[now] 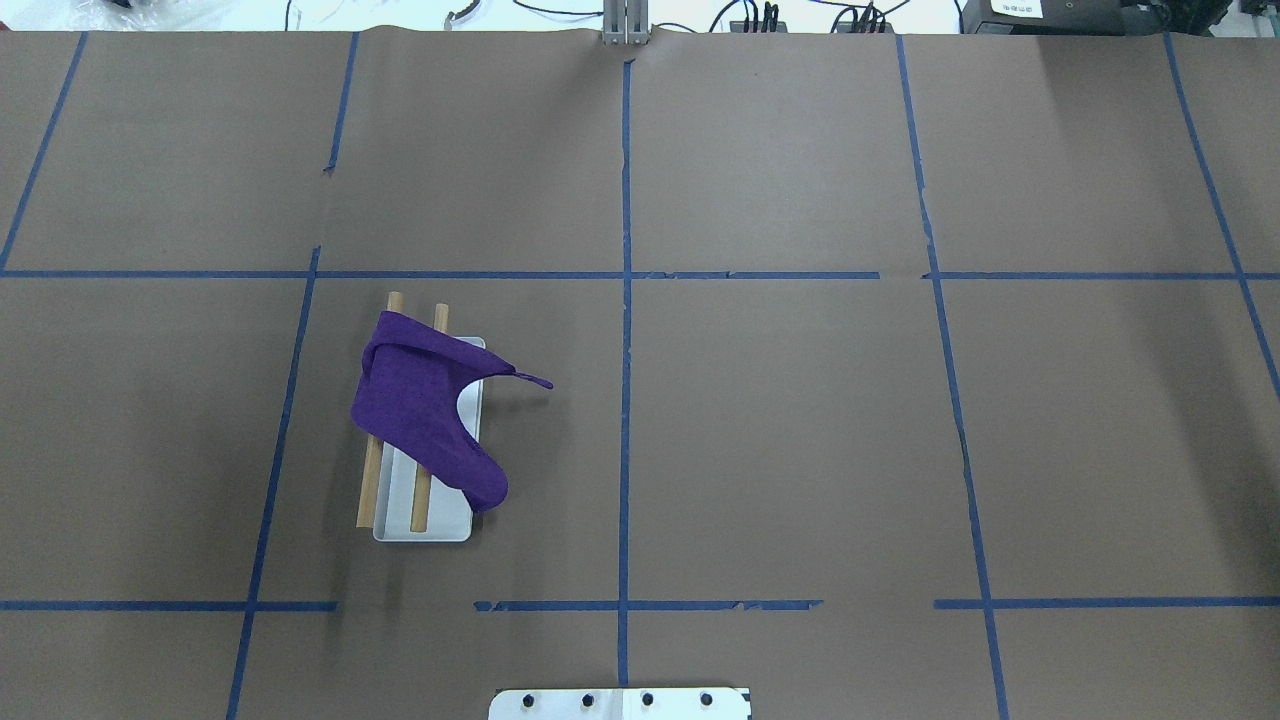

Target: Hang towel on rack

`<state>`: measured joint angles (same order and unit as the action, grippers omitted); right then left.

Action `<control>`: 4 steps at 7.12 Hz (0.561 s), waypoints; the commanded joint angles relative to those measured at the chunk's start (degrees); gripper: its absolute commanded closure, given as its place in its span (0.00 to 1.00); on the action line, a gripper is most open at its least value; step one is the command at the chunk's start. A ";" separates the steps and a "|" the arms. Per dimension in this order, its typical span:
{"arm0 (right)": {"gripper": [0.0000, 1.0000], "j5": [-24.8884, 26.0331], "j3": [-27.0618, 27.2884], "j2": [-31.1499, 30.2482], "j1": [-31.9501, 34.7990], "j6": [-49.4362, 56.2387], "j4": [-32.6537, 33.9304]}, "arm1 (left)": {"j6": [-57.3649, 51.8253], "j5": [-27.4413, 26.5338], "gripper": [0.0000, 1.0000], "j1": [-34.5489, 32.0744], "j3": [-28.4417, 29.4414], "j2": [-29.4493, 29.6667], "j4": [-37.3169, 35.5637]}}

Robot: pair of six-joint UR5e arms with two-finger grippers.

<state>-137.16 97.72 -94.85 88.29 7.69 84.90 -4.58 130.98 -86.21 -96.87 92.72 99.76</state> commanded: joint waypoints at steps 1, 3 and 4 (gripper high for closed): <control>0.00 -0.03 -0.08 -0.07 0.56 3.82 2.11 | -2.18 0.33 0.00 -0.27 -0.95 -6.37 -4.78; 0.00 -0.47 0.19 -0.68 0.56 2.94 1.93 | -1.92 0.16 0.00 -0.10 0.69 -6.06 1.32; 0.00 -0.48 0.19 -0.25 0.56 2.86 1.67 | -1.92 -0.19 0.00 0.69 0.98 -5.01 -0.34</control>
<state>-137.52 97.85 -95.30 88.85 10.70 86.79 -6.48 131.12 -86.19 -96.78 86.97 99.90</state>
